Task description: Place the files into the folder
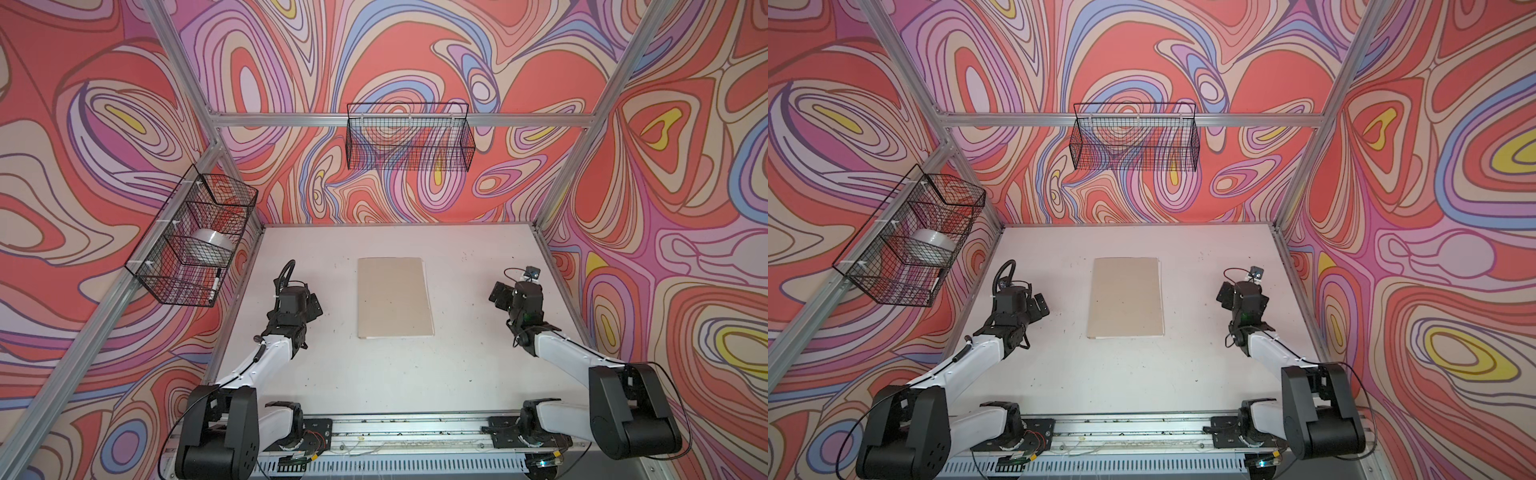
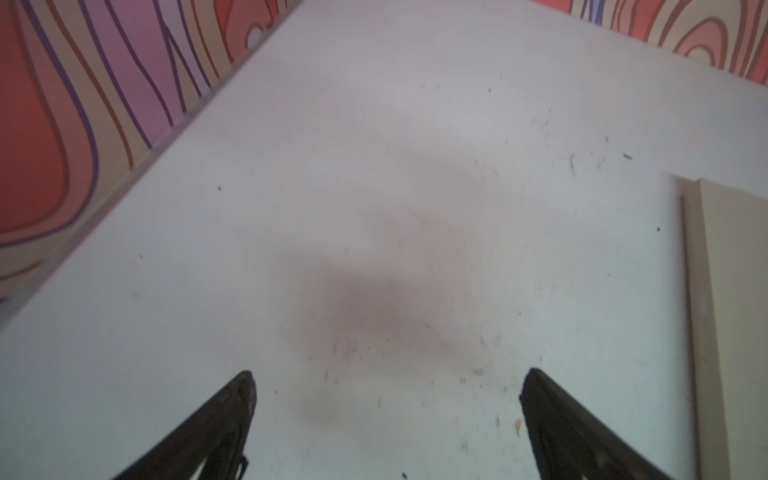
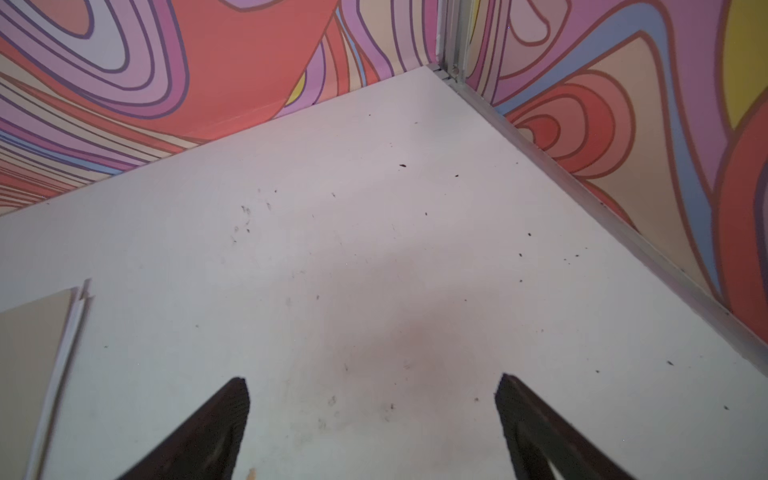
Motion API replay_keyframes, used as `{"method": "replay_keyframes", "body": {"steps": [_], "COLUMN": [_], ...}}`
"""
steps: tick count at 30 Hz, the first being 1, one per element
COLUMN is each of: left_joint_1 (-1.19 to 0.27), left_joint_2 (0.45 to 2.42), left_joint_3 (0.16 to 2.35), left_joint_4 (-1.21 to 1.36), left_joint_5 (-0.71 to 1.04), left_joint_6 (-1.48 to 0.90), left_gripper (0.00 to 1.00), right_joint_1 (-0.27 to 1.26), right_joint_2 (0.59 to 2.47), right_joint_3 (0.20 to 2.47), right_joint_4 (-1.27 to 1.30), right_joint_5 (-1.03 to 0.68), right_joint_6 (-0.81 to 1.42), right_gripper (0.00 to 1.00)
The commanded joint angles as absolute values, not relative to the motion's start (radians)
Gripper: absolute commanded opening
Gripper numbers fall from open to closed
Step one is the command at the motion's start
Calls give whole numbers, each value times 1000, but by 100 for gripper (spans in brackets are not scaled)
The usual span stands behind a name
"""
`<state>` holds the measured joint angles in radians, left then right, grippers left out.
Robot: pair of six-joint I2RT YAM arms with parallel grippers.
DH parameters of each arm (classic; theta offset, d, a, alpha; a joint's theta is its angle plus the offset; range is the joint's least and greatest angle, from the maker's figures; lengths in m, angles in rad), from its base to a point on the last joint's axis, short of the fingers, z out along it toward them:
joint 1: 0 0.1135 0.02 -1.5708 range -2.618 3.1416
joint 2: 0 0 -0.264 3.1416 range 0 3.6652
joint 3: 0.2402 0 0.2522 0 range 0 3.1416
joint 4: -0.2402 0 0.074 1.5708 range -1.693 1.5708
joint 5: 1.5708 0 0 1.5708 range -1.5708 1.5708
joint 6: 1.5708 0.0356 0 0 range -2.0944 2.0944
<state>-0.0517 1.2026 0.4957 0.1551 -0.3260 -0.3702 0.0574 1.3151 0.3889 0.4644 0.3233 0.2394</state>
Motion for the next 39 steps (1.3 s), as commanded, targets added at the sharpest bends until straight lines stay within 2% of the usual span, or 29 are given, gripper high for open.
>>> {"method": "replay_keyframes", "body": {"steps": [1,3,4,7,9,10,12,15,16,17,18,20,22,24,26,28,39], "left_joint_1": [-49,-46,-46,-39,-26,-26,-25,-25,-25,-25,-25,-36,-37,-37,-37,-39,-63], "left_joint_2": [1278,1344,1352,1424,1465,1450,1485,1503,1558,1553,1509,1563,1531,1563,1531,1551,1546], "left_joint_3": [429,426,446,411,390,408,367,338,306,310,347,359,390,367,383,359,363], "left_joint_4": [449,522,505,707,804,729,869,896,1055,1040,892,949,833,939,855,934,925], "left_joint_5": [-446,-462,-407,-375,-347,-293,-245,-255,-237,-231,-223,-231,-229,-235,-232,-230,-224], "left_joint_6": [-270,-253,-199,-114,-110,-104,-66,-89,-58,-61,-80,-41,-62,-45,-61,-44,-13], "left_gripper": [100,100,100,100,100,100,100,100,100,100,100,100,100,100,100,100,100], "right_joint_1": [56,52,43,15,15,10,9,7,7,8,8,9,9,9,10,14,14], "right_joint_2": [1438,1503,1537,1655,1702,1716,1704,1709,1710,1706,1711,1710,1714,1713,1712,1712,1714], "right_joint_3": [316,310,309,363,382,385,408,420,429,441,449,452,455,453,454,465,466], "right_joint_4": [943,1046,1093,1101,1107,1131,1061,1048,1033,1001,1004,991,987,993,992,970,967], "right_joint_5": [417,392,371,242,243,243,231,235,233,232,234,234,234,234,208,137,132], "right_joint_6": [97,79,88,76,80,76,82,82,77,77,72,72,72,71,58,26,28], "right_gripper": [98,98,98,98,98,98,99,98,98,98,98,98,98,98,98,98,98]}}
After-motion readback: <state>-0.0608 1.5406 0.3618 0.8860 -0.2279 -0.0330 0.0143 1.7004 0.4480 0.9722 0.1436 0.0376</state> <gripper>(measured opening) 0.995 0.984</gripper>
